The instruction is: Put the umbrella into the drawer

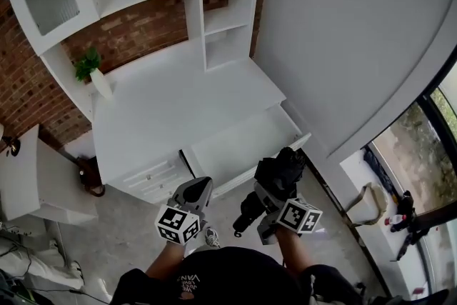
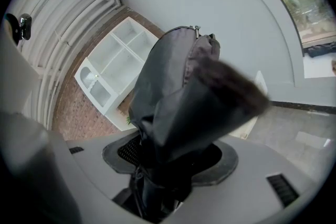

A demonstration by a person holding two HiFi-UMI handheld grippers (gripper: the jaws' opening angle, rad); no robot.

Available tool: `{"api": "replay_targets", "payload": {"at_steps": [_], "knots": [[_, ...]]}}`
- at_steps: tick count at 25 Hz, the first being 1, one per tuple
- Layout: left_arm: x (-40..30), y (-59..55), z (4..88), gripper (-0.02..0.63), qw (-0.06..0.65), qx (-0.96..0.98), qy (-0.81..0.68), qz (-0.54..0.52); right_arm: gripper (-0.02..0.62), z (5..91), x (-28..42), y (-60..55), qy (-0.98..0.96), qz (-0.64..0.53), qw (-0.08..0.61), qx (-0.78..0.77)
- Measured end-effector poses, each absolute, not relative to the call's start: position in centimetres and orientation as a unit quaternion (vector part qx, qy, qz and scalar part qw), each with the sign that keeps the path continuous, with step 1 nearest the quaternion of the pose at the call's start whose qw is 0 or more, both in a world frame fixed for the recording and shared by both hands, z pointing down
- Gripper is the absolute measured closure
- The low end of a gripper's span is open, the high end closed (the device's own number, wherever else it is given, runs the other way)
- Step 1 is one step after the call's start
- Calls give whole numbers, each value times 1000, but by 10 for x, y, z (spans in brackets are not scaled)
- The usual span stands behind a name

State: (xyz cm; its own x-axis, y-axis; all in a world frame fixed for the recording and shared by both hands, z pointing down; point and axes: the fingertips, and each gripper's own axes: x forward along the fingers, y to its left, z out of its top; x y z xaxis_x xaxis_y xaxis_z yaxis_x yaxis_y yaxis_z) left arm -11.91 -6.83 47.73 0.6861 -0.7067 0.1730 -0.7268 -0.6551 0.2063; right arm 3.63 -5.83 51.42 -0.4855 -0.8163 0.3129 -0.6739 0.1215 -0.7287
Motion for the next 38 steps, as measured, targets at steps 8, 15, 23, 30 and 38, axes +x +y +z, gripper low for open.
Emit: {"api": "replay_targets", "payload": {"at_steps": [8,15,23,30,38], "knots": [[-140,-119,484,598,129,929,-343,44,341,525,13,-101,719,-426,89,-542],[-137,-154,497,598,139,931,-335,50,341,547,20,-144,706,-435,72,-554],[-113,-196,504,598,139,923,-355,53,341,580,48,-215,707,-448,41,-546],[-69,-250,510,598,144,910,-387,48,341,616,87,-281,706,-463,1,-536],[-29,-284,518,598,147,906,-394,53,341,662,115,-331,693,-490,-28,-528]]}}
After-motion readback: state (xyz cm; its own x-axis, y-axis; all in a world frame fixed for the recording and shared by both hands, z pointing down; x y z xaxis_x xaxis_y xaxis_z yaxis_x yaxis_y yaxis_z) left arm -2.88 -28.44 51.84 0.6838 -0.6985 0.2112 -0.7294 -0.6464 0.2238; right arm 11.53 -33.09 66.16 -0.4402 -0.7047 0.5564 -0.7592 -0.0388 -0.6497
